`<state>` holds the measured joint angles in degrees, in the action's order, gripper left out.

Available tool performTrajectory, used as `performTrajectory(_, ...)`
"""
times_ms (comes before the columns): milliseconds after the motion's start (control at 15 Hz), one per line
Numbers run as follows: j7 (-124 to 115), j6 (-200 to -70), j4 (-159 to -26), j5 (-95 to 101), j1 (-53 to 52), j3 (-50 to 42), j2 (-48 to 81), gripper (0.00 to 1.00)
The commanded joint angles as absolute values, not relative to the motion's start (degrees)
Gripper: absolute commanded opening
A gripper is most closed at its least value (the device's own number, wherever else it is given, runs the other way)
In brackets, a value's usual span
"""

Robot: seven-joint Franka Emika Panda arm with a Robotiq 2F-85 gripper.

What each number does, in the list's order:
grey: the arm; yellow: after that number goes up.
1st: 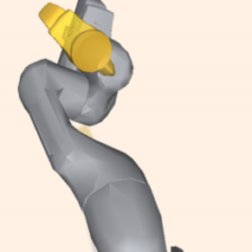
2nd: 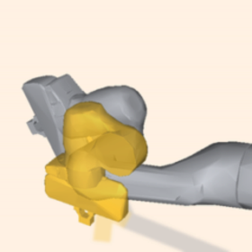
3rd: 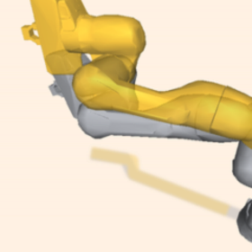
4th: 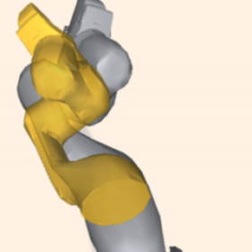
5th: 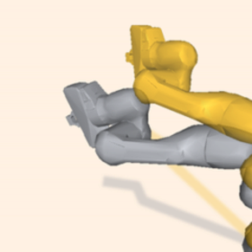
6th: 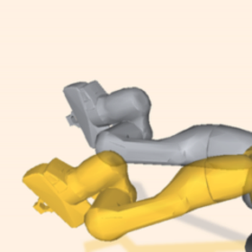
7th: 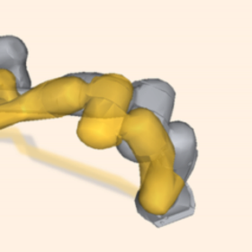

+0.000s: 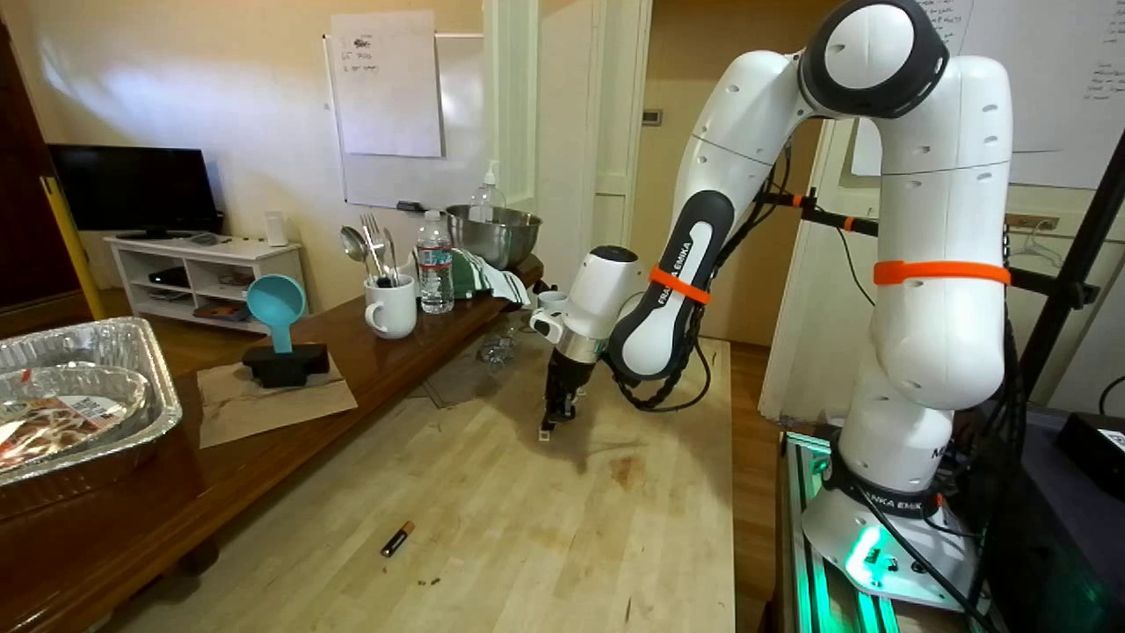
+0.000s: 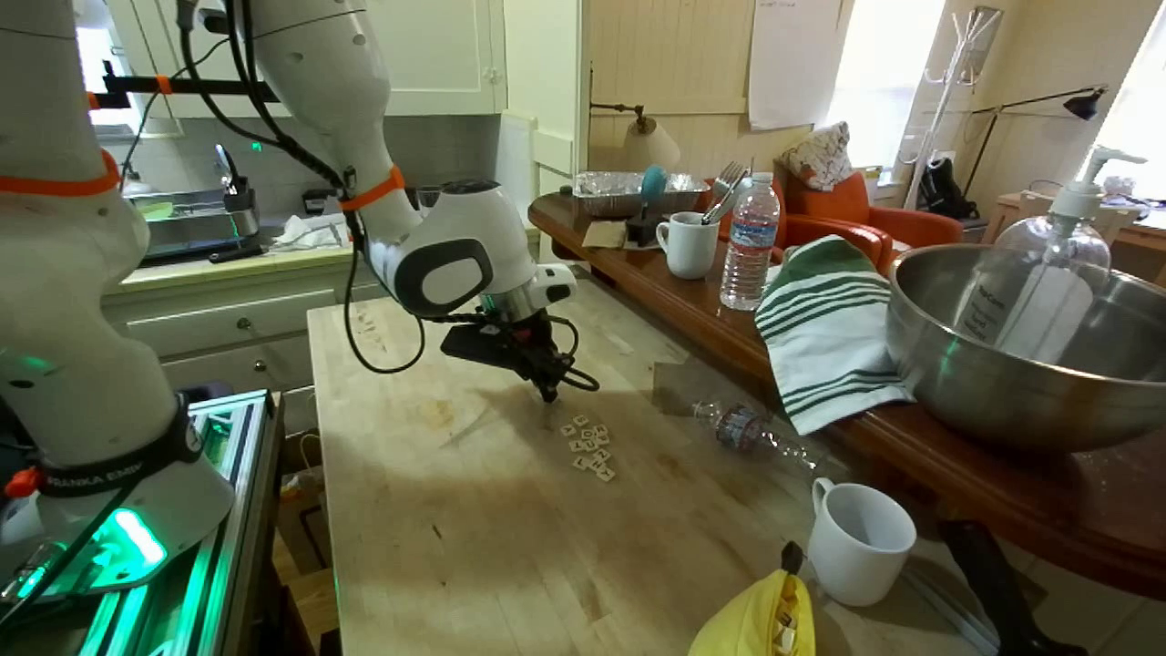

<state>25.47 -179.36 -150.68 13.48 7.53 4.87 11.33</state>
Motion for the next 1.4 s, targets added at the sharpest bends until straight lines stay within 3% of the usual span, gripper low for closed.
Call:
performTrajectory(0,25.4,-177.8,-151.4,12.4,8.3,6.1,11.2,0.00)
performTrajectory(1333,24.9,-177.7,-152.4,13.3,9.0,4.6,6.4,0.00)
